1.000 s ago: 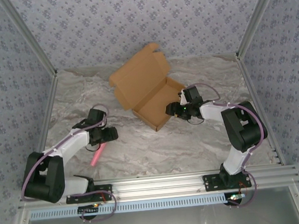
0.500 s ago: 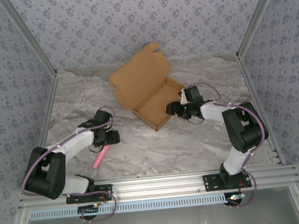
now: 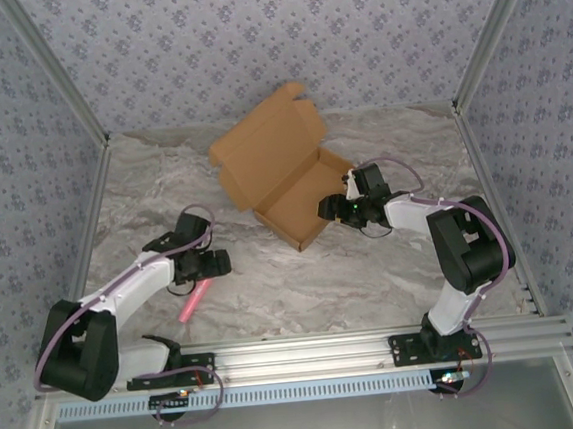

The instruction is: Fold the paper box

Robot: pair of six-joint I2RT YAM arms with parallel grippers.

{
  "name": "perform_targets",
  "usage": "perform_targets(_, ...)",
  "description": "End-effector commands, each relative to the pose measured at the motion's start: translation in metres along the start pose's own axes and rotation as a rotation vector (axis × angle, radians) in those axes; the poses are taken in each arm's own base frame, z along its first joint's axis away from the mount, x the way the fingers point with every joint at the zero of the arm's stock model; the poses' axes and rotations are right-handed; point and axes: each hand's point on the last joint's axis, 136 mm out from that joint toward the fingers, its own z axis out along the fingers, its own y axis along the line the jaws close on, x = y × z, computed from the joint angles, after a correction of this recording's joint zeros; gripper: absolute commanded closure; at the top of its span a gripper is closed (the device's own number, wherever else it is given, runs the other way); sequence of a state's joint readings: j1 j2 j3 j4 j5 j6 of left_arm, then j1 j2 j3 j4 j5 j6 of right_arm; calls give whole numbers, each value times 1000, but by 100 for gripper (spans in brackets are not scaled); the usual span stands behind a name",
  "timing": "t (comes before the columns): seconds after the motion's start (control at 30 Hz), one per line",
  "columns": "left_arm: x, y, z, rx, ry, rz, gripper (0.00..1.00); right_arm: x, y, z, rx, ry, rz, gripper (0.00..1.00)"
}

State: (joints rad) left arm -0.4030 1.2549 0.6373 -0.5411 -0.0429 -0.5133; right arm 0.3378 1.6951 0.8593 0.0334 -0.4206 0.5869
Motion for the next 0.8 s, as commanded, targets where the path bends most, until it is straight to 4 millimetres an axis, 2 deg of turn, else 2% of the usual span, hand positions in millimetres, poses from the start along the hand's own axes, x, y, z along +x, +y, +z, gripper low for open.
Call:
perform_targets(0.0, 19, 2, -3, 0, 48, -22, 13, -4, 6, -6, -17, -9, -18, 35)
perform_targets(0.27, 45, -4, -2, -9, 109, 1, 18, -3, 5, -4, -19, -7, -16, 35)
perform_targets(0.43, 50, -7, -2, -7, 118, 13, 19, -2, 4, -4, -23, -6, -15, 35)
perform_targets(0.77, 46, -20, -6, 24, 110, 59, 46, -4, 5, -6, -20, -13, -20, 35)
